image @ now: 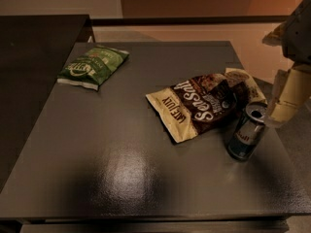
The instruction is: Move brown chip bag near green jalapeno chip bag
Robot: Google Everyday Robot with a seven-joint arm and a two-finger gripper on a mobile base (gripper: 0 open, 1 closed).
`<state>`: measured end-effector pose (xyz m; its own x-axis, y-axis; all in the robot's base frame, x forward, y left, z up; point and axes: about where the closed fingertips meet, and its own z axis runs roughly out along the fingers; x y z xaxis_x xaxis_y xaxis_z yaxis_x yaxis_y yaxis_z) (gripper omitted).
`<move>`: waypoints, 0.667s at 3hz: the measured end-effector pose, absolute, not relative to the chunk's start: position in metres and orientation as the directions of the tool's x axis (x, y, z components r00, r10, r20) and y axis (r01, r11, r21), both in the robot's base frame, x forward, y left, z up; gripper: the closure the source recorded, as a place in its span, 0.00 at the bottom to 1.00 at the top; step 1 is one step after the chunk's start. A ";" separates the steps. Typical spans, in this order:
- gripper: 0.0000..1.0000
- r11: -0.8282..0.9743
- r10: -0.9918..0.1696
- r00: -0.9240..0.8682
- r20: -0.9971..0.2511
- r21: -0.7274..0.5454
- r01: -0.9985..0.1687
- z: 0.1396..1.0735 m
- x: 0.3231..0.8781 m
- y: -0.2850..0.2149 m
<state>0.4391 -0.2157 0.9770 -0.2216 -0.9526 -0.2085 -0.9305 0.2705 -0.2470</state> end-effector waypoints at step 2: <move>0.00 0.296 -0.946 -0.249 -0.208 -0.238 -0.925 0.981 0.467 -0.198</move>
Offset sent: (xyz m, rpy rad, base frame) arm 0.0485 0.0279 0.0015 -0.0018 0.0459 -0.0603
